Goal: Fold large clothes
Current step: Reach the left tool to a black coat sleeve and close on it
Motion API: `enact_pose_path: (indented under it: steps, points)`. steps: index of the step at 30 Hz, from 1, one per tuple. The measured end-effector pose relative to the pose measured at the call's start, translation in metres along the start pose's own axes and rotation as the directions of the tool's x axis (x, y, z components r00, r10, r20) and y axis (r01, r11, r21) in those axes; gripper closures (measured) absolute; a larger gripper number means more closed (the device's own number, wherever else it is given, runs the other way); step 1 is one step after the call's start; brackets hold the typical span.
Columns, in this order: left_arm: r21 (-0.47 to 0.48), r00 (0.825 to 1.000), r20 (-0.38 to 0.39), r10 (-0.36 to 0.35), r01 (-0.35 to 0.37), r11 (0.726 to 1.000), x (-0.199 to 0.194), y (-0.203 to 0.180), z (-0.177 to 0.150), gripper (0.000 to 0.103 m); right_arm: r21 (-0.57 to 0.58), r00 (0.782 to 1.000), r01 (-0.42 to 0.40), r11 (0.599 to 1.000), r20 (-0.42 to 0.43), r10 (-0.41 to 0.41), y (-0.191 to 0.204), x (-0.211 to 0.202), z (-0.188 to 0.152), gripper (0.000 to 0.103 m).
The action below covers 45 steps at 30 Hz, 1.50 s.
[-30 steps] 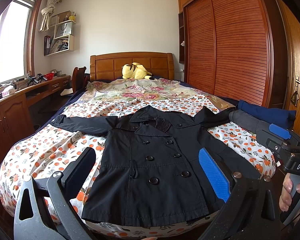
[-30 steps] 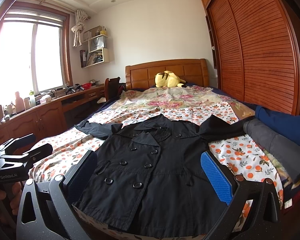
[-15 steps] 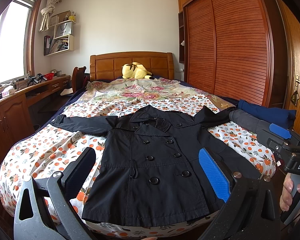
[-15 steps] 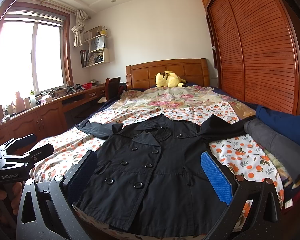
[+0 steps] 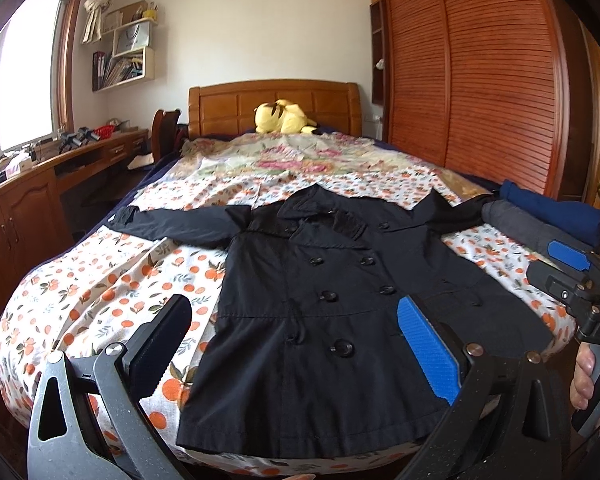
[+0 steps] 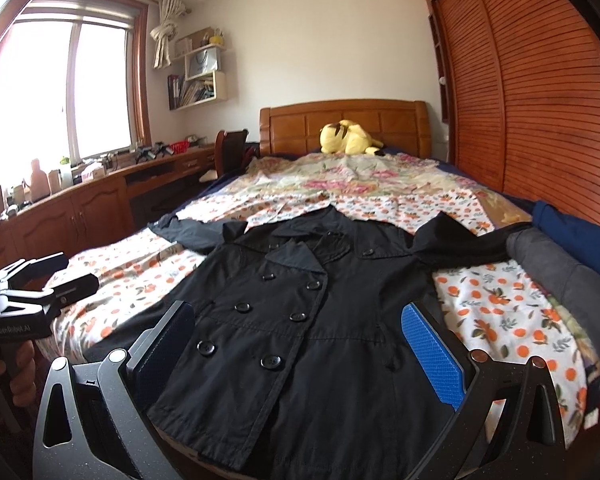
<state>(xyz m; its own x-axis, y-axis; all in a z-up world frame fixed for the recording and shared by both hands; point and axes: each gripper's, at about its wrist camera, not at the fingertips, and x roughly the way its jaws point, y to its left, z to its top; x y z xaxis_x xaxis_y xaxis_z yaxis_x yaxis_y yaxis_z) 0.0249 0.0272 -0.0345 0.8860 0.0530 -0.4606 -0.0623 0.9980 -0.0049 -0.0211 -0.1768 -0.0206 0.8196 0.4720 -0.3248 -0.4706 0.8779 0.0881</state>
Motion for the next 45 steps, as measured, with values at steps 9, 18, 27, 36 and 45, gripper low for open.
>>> enact_pose_path:
  steps: [9,18,27,36,45]
  points:
    - [-0.004,0.996,-0.066,0.061,-0.061,0.998,0.046,0.035,-0.003,0.0,-0.024,0.996,-0.064,0.998,-0.062,0.062,0.0,0.065,0.013,0.0]
    - [-0.047,0.986,-0.133,0.098,-0.105,0.993,0.088,0.074,-0.004,0.0,-0.045,0.986,-0.147,0.988,-0.091,0.142,0.009,0.133,0.035,0.0]
    - [-0.079,0.971,-0.217,0.104,-0.124,0.989,0.131,0.113,-0.002,0.0,-0.053,0.969,-0.217,0.975,-0.13,0.209,0.021,0.197,0.042,0.0]
    - [-0.066,0.946,-0.3,0.123,-0.149,0.987,0.187,0.162,0.01,0.0,0.023,0.934,-0.276,0.961,-0.229,0.274,-0.004,0.23,0.021,0.0]
    - [-0.162,0.944,-0.322,0.075,-0.132,0.978,0.268,0.204,0.047,0.021,-0.017,0.943,-0.26,0.965,-0.219,0.25,0.005,0.225,0.023,0.0]
